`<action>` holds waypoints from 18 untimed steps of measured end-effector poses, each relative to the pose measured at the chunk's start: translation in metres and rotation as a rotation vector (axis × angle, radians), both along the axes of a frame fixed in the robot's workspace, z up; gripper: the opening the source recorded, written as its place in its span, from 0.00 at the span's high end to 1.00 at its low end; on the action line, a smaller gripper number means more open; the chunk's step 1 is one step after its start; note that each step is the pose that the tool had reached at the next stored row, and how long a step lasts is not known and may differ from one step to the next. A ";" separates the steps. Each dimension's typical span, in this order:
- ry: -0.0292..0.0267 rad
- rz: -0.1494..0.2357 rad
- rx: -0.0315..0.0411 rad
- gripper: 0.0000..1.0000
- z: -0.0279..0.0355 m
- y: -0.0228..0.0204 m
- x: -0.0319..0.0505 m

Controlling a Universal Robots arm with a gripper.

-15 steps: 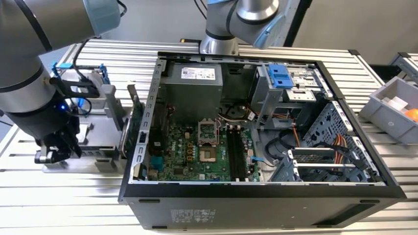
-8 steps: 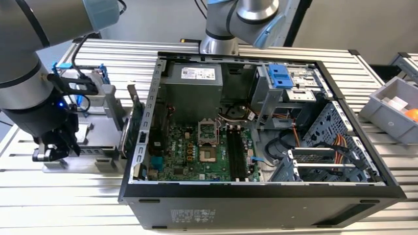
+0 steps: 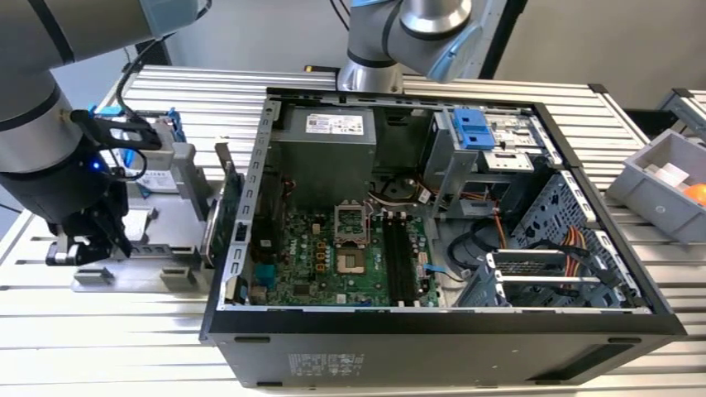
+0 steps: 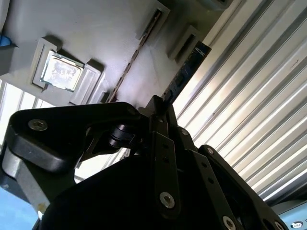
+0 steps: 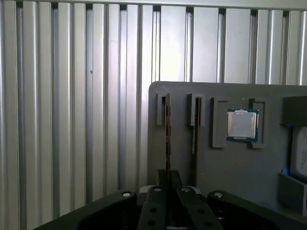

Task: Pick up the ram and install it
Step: 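Pick up the ram and move it above insertion slot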

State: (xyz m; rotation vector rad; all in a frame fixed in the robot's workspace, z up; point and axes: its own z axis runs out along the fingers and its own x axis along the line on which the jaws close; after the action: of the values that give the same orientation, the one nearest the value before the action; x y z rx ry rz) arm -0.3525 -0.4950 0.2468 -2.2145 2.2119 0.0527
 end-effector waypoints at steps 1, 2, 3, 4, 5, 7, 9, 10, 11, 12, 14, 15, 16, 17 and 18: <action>0.0001 0.000 -0.0001 1.00 0.0023 0.0000 0.0000; 0.0000 -0.001 0.0000 1.00 0.0034 0.0000 0.0000; 0.0000 -0.003 0.0000 1.00 0.0043 0.0000 0.0000; 0.0000 -0.004 -0.0001 1.00 0.0053 0.0000 0.0000; 0.0001 -0.005 -0.0001 1.00 0.0062 0.0000 0.0000; 0.0000 -0.008 -0.0004 1.00 0.0079 0.0000 0.0000; 0.0000 -0.013 -0.0004 1.00 0.0101 0.0000 0.0000; 0.0001 -0.016 -0.0005 1.00 0.0114 0.0000 0.0000; 0.0001 -0.018 -0.0005 1.00 0.0126 0.0000 0.0000; 0.0001 -0.019 -0.0005 1.00 0.0139 0.0000 0.0000; 0.0000 -0.020 -0.0004 1.00 0.0169 0.0000 0.0000; 0.0000 -0.020 -0.0004 1.00 0.0186 0.0000 0.0000; 0.0000 -0.020 -0.0005 1.00 0.0201 0.0000 0.0000; 0.0000 -0.020 -0.0005 1.00 0.0213 0.0000 0.0000; 0.0001 -0.020 -0.0005 1.00 0.0224 0.0000 0.0000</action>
State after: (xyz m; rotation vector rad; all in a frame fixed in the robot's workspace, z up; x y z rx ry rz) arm -0.3525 -0.4950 0.2692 -2.1927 2.2336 0.0520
